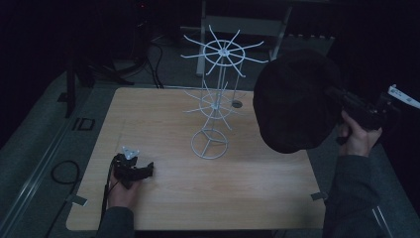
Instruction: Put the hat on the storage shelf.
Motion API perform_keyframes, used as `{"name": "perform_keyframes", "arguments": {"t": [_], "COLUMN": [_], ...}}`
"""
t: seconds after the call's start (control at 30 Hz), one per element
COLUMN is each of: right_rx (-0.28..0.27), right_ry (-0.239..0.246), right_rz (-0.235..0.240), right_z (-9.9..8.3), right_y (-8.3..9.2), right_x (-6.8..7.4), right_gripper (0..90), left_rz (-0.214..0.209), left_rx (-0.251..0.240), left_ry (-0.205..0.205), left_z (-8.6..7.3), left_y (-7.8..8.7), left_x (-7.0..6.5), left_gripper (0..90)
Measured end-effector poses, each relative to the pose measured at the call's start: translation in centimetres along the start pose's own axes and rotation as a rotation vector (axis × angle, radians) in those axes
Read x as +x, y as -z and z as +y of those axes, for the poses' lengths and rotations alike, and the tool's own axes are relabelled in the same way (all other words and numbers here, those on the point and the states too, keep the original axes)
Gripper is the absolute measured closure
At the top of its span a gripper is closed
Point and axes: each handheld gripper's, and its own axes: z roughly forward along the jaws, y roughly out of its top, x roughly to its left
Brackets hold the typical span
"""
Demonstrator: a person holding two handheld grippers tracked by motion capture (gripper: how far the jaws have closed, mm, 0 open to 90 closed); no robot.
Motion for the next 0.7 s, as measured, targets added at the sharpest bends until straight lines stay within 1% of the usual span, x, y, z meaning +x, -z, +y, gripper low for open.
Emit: {"name": "perform_keyframes", "arguments": {"t": [0.17,0.4,0.7], "right_rx": [-0.009,-0.003,-0.008], "right_ry": [-0.010,-0.009,-0.026], "right_rz": [0.011,0.005,0.014], "right_z": [0.0,0.1,0.1], "right_y": [-0.4,-1.0,-2.0], "right_x": [0.0,0.1,0.0], "right_gripper": [77.6,77.6,77.6], "left_rz": [0.000,0.000,0.000], "left_rx": [0.000,0.000,0.000], "left_ry": [0.000,0.001,0.001], "left_z": [0.0,0.0,0.0], "left_y": [0.0,0.0,0.0], "left_x": [0.0,0.0,0.0], "left_gripper": [14.6,14.6,14.6]}}
